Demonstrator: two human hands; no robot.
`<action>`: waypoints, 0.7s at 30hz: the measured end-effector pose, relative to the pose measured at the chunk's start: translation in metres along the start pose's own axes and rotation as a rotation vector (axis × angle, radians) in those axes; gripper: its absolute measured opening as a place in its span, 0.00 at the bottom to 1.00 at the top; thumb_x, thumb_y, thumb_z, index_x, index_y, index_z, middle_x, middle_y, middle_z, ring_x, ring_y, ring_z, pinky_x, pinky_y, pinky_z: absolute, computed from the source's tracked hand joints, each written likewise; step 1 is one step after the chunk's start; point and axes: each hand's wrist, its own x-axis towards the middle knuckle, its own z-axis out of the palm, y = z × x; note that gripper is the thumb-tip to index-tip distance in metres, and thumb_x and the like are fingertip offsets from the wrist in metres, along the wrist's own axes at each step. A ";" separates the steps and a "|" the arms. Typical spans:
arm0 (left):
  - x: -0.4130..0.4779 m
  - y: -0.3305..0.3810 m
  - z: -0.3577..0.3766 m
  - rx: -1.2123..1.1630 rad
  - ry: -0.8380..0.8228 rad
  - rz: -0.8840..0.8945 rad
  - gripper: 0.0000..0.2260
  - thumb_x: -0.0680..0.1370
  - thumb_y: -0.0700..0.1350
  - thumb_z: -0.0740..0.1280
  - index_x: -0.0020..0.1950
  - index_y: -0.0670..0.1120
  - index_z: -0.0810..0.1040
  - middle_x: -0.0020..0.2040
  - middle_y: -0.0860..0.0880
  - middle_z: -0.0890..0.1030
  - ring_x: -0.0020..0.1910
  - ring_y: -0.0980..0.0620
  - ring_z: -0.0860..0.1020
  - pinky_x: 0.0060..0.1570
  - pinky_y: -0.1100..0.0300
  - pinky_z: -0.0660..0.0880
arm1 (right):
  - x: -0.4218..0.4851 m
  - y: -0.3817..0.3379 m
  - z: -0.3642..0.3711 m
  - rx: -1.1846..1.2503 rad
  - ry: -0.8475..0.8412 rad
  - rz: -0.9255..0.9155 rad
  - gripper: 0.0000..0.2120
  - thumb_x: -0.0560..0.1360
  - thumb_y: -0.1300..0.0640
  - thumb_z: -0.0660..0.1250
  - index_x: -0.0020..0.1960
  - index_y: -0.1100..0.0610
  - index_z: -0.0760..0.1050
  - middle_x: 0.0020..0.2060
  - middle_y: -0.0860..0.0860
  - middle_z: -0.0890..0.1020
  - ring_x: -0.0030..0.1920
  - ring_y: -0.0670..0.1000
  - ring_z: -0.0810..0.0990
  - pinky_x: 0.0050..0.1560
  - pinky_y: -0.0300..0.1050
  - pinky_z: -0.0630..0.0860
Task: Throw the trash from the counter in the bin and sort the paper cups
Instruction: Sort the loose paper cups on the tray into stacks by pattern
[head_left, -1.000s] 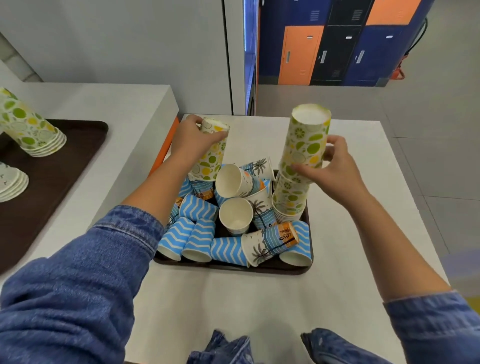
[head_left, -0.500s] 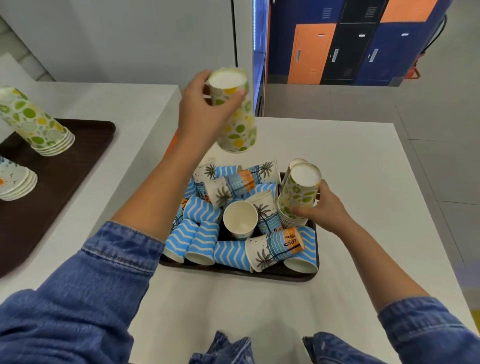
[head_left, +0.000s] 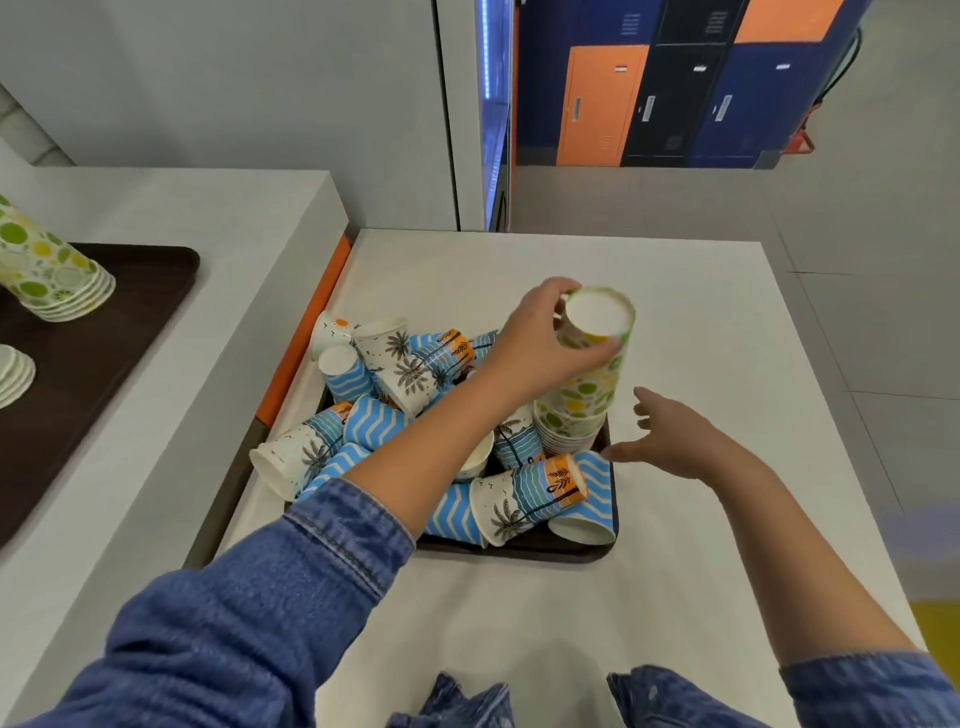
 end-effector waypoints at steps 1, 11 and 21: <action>-0.001 -0.006 0.004 0.031 -0.025 -0.012 0.30 0.68 0.54 0.75 0.66 0.48 0.68 0.62 0.48 0.73 0.56 0.51 0.74 0.53 0.57 0.75 | -0.003 -0.002 -0.001 -0.048 -0.005 0.020 0.50 0.66 0.43 0.76 0.77 0.57 0.51 0.72 0.55 0.66 0.70 0.54 0.68 0.64 0.49 0.70; 0.000 -0.024 0.000 0.172 -0.136 -0.078 0.36 0.64 0.59 0.76 0.67 0.49 0.67 0.63 0.50 0.72 0.60 0.53 0.71 0.53 0.59 0.69 | -0.052 -0.044 0.010 -0.274 0.068 -0.180 0.18 0.69 0.43 0.71 0.54 0.52 0.80 0.50 0.48 0.82 0.49 0.48 0.79 0.43 0.40 0.72; 0.023 -0.082 -0.078 0.860 0.047 -0.216 0.30 0.73 0.60 0.68 0.69 0.45 0.70 0.65 0.44 0.73 0.65 0.43 0.67 0.61 0.49 0.65 | -0.034 -0.043 0.064 -0.648 0.089 -0.454 0.42 0.63 0.41 0.74 0.72 0.47 0.60 0.63 0.49 0.70 0.63 0.54 0.67 0.61 0.50 0.67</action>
